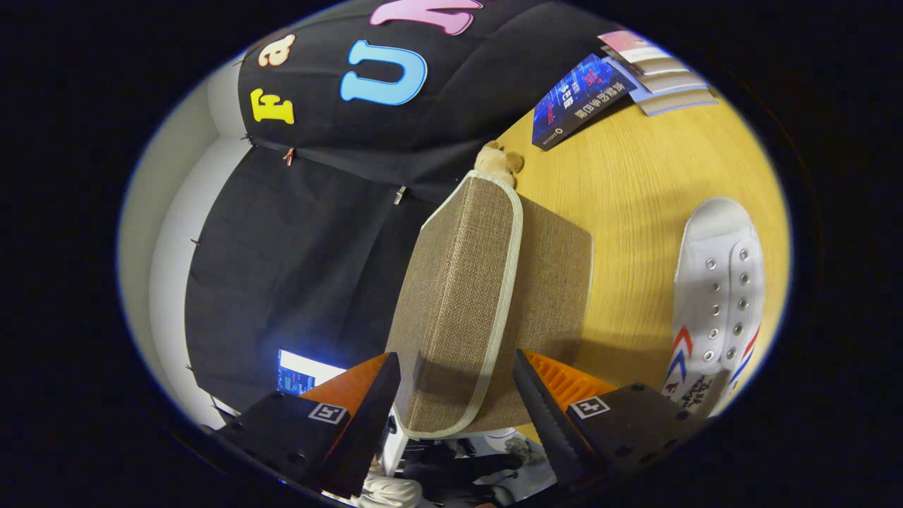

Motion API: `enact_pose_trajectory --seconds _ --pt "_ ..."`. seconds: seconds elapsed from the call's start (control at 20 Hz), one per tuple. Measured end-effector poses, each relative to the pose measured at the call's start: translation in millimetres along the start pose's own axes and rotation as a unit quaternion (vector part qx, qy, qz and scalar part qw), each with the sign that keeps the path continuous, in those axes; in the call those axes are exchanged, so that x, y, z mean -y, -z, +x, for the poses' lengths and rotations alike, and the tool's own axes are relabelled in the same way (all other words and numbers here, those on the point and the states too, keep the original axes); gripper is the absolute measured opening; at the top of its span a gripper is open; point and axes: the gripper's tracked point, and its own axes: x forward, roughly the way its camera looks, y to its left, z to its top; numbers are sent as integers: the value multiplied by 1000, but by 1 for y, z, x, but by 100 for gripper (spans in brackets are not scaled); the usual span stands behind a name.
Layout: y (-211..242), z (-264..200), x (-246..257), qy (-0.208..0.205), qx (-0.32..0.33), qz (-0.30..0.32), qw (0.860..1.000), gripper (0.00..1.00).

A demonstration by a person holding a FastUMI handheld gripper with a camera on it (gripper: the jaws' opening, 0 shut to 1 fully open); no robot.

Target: Open the storage box then place both shoes into the box .Put the left shoe in first, then the right shoe, with the right side of both shoes facing outward in a uniform manner.

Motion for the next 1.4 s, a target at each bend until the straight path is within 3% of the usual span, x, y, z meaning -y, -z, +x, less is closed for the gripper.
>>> enact_pose_trajectory --seconds 0.45,0.95,1.05,1.1,1.4 --pt "4 11 -13 -79 -48 100 991 97" --pt "-20 -28 -41 -106 -32 167 980 96" --pt "-19 -25 -37 -95 -31 168 981 71" --pt "-14 -24 -41 -98 -45 178 978 69" --pt "-17 -12 -65 -108 -50 209 971 21"
